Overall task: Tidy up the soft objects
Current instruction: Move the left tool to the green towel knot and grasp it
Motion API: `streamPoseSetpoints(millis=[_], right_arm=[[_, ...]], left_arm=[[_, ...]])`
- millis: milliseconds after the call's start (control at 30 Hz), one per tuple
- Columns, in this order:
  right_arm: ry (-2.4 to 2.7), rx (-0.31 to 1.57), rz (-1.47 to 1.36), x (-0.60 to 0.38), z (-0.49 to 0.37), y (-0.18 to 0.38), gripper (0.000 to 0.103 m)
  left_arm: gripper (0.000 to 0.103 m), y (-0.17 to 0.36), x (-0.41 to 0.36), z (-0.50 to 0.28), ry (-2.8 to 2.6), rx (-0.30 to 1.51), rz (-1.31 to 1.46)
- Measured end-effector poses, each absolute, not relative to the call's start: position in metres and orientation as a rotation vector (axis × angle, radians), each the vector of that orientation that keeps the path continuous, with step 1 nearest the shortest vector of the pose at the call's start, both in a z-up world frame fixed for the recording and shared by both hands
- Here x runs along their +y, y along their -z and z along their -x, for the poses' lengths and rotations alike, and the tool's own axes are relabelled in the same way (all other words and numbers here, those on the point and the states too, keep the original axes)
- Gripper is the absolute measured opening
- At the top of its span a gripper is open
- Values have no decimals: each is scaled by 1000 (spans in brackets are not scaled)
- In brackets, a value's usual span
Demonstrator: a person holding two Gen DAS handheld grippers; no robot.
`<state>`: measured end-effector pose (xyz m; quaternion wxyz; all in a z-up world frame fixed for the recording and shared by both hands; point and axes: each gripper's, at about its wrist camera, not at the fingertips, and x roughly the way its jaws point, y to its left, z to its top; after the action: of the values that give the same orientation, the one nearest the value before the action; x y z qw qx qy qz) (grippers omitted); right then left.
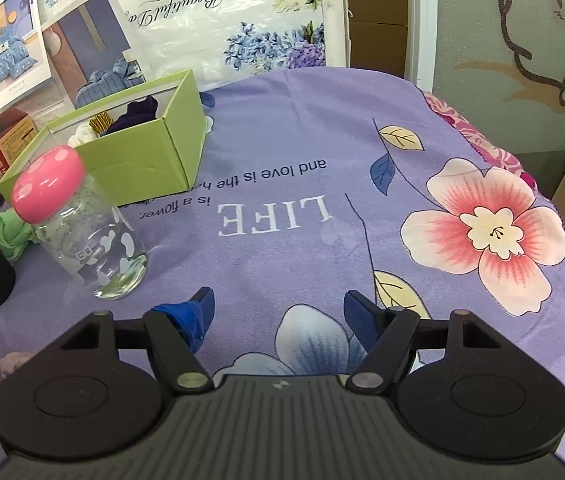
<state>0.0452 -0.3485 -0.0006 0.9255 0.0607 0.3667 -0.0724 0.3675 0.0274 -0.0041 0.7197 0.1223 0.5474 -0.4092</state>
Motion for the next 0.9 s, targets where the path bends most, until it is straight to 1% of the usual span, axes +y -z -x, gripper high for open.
streamPoseSetpoints(millis=[233, 267, 300, 333, 500, 633, 700, 900], right_arm=[[147, 748, -137, -349, -45, 4, 57], [143, 748, -141, -349, -45, 4, 57], [139, 746, -143, -348, -45, 3, 57], [137, 743, -144, -348, -45, 3, 57], [125, 732, -142, -344, -39, -2, 57], [126, 713, -143, -342, -30, -11, 58], [126, 700, -144, -341, -27, -15, 58], [98, 671, -132, -333, -20, -26, 58]], left_arm=[[78, 35, 11, -378, 955, 1307, -251], [81, 39, 10, -379, 968, 1323, -249], [87, 43, 8, -379, 979, 1332, -250], [89, 45, 7, -378, 996, 1331, -254], [89, 43, 6, -373, 949, 1340, -311], [90, 40, 24, -370, 863, 1352, -317], [92, 40, 40, -369, 806, 1366, -287], [92, 39, 95, -364, 596, 1340, -255]])
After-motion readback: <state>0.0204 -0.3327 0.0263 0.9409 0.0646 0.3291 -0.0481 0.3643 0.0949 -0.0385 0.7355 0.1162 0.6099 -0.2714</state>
